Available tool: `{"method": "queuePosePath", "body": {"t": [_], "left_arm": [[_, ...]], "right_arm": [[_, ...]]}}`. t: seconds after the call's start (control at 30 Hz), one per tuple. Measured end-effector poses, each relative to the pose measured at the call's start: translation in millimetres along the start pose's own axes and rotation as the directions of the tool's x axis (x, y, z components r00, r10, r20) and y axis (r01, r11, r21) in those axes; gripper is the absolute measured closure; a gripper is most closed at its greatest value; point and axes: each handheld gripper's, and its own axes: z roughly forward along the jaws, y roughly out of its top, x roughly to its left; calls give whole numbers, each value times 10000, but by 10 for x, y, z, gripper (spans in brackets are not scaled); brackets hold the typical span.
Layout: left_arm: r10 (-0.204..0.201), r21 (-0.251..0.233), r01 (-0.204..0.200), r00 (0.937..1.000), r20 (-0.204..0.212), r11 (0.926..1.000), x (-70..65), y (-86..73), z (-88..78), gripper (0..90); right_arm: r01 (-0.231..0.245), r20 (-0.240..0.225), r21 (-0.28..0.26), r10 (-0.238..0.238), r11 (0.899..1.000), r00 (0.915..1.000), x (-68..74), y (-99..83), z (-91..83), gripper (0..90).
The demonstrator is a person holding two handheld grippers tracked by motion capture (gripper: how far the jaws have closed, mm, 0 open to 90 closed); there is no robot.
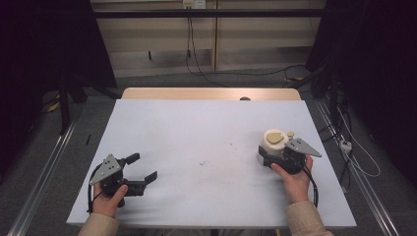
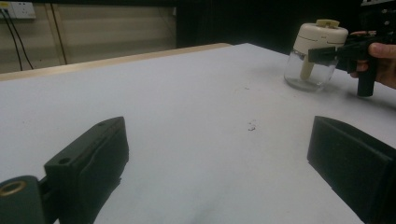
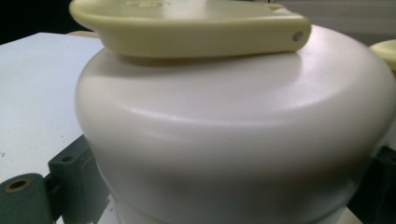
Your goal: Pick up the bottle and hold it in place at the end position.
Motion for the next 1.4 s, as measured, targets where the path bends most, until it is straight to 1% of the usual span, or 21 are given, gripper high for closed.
{"method": "queuePosePath", "body": {"t": [0.03,0.13,0.2,0.27,0.37,0.4,0.47,0.67,0.77,0.8,0.87,0.93,1.07,1.2,1.3,1.33,1.4], "left_arm": [[-9,-70,9,10000,0,10000,-4,1,-3,52],[8,-84,-8,10000,-2,10000,-1,3,0,52],[-8,-97,8,10000,-8,10000,3,7,9,52],[-14,-131,13,10000,-42,9999,4,14,7,52],[96,-129,-96,10000,-4,9999,9,18,9,52],[-16,-148,16,10000,16,9999,2,16,14,52],[-26,-166,27,10000,25,9999,4,16,21,52],[53,-252,-51,9999,109,9997,-6,27,36,52],[19,-257,-15,9999,152,9997,-8,27,57,52],[75,-246,-71,9998,176,9997,-4,29,59,52],[86,-258,-81,9998,199,9996,-2,30,59,52],[89,-254,-83,9997,224,9996,-2,31,60,52],[3,-318,4,9998,211,9995,2,37,47,52],[15,-354,-11,9999,102,9994,23,38,53,52],[-19,-422,25,9999,135,9991,11,43,52,50],[51,-442,-45,9999,134,9990,8,47,54,50],[30,-459,-24,9999,125,9989,4,50,54,50]], "right_arm": [[16,29,-29,-16,10000,10000,4,-1,0,58],[60,46,-88,-60,9999,10000,18,-5,-13,58],[-8,8,-172,8,9999,10000,30,-16,-16,59],[98,57,-228,-97,9997,9999,53,-12,-22,59],[63,-91,-444,-68,9990,9999,74,4,-35,60],[43,-86,-526,-48,9986,10000,82,10,-39,62],[10,-162,-647,-20,9979,9999,94,24,-48,64],[174,-177,-568,-185,9982,9997,135,69,-37,66],[159,-181,-499,-168,9986,9997,164,97,-16,67],[288,-157,-474,-296,9985,9994,188,117,1,67],[237,-175,-439,-245,9988,9995,199,127,11,67],[344,-164,-411,-351,9986,9992,232,149,48,67],[292,-183,-398,-300,9988,9994,272,176,86,68],[260,-294,-477,-275,9985,9992,317,207,106,68],[260,-347,-476,-276,9985,9990,346,230,127,68],[236,-326,-460,-251,9987,9992,357,236,138,68],[237,-350,-444,-253,9987,9991,367,240,152,68]]}}
